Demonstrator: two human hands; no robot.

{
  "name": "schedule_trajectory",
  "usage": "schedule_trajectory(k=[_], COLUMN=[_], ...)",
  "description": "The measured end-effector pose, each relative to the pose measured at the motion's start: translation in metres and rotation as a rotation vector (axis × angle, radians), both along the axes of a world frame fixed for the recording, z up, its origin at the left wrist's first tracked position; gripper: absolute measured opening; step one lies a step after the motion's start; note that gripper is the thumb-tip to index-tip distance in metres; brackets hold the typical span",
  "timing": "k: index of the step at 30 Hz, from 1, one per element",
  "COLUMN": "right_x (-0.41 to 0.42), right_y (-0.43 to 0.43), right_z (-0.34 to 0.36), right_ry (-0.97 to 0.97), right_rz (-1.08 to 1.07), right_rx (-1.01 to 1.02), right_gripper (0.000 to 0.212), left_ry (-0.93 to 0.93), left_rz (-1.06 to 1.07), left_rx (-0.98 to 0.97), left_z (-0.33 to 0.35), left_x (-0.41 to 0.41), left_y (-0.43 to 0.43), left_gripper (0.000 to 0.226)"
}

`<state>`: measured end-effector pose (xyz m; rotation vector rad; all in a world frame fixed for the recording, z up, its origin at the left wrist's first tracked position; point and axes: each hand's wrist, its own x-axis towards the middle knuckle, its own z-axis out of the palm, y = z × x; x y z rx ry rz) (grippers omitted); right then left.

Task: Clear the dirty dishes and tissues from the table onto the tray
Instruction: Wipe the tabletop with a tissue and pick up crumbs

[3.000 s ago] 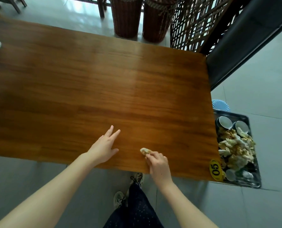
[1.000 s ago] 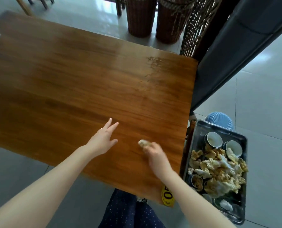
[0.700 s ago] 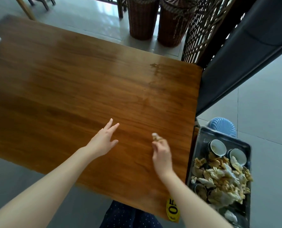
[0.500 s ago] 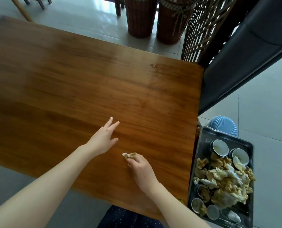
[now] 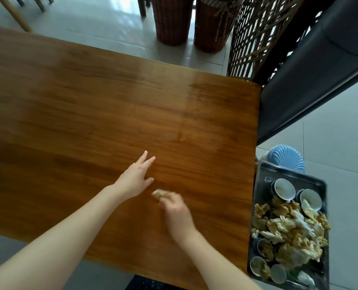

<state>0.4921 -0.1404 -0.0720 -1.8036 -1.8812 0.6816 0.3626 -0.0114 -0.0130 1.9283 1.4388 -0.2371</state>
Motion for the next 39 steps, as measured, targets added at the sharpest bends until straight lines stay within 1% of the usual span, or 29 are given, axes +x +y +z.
schedule_trajectory(k=[2,3,4,5,7,9,11,12,13,14,18,19,20,21,22,25,26,28,30,31,34,36,38,39], right_x=[-0.01,-0.003,0.009,0.025,0.067,0.108,0.125,0.121,0.108,0.089,0.009,0.005,0.01,0.02,0.034,0.09,0.104,0.11,0.091,0.077,0.029,0.018,0.032,0.045], right_y=[-0.005,0.003,0.014,0.028,0.061,0.092,0.114,0.121,0.126,0.128,0.116,0.115,0.12,0.127,0.137,0.168,0.175,0.18,0.179,0.175,0.161,0.157,0.164,0.171], right_z=[0.0,-0.001,-0.001,0.0,-0.001,-0.003,-0.005,-0.007,-0.007,-0.006,-0.005,-0.006,-0.007,-0.008,-0.008,-0.009,-0.009,-0.009,-0.01,-0.01,-0.01,-0.011,-0.012,-0.012], right_ry=[-0.022,-0.035,-0.047,-0.05,-0.054,-0.052,-0.069,-0.073,-0.077,-0.076,-0.056,-0.047,-0.042,-0.045,-0.047,-0.064,-0.082,-0.136,-0.16,-0.154,-0.126,-0.118,-0.123,-0.127], right_rz=[0.221,0.254,0.225,0.132,-0.188,-0.473,-0.654,-0.69,-0.677,-0.607,-0.115,-0.039,-0.013,-0.039,-0.113,-0.446,-0.52,-0.567,-0.518,-0.451,-0.156,-0.021,-0.001,-0.059], right_rx=[0.051,0.08,0.098,0.108,0.105,0.028,-0.011,-0.01,-0.01,-0.002,0.066,0.079,0.08,0.062,0.038,-0.005,-0.015,-0.008,0.002,0.007,0.065,0.102,0.093,0.066], right_gripper=[0.031,0.027,0.027,0.027,0.023,0.018,0.02,0.02,0.021,0.021,0.023,0.021,0.02,0.019,0.019,0.021,0.022,0.023,0.026,0.027,0.031,0.033,0.033,0.033], left_ry=[-0.003,0.0,0.004,0.006,0.009,0.01,0.001,-0.006,-0.014,-0.021,-0.033,-0.034,-0.037,-0.041,-0.045,-0.042,-0.04,-0.041,-0.044,-0.045,-0.023,0.026,0.062,0.074], left_rz=[-0.003,-0.003,-0.002,0.001,0.008,0.014,0.014,0.016,0.018,0.02,0.024,0.026,0.025,0.022,0.018,0.015,0.016,0.014,0.004,-0.001,-0.015,-0.034,-0.046,-0.049], left_rx=[0.02,0.033,0.044,0.051,0.061,0.06,0.056,0.052,0.048,0.046,0.058,0.066,0.07,0.073,0.072,0.058,0.053,0.051,0.053,0.053,0.059,0.09,0.11,0.112], left_z=[0.002,0.003,0.003,0.004,0.003,0.0,-0.004,-0.006,-0.008,-0.01,-0.015,-0.015,-0.016,-0.016,-0.016,-0.019,-0.019,-0.02,-0.022,-0.022,-0.024,-0.025,-0.025,-0.025], left_x=[0.0,-0.001,-0.003,-0.005,-0.011,-0.016,-0.021,-0.023,-0.024,-0.026,-0.026,-0.025,-0.026,-0.026,-0.026,-0.025,-0.025,-0.023,-0.019,-0.017,-0.009,-0.005,-0.004,-0.003], left_y=[0.009,0.014,0.02,0.024,0.031,0.036,0.04,0.042,0.044,0.046,0.057,0.06,0.064,0.067,0.07,0.079,0.081,0.086,0.091,0.094,0.104,0.113,0.123,0.127], left_gripper=[0.073,0.073,0.074,0.074,0.074,0.074,0.074,0.074,0.074,0.074,0.074,0.075,0.075,0.075,0.075,0.075,0.075,0.075,0.075,0.075,0.074,0.073,0.072,0.072])
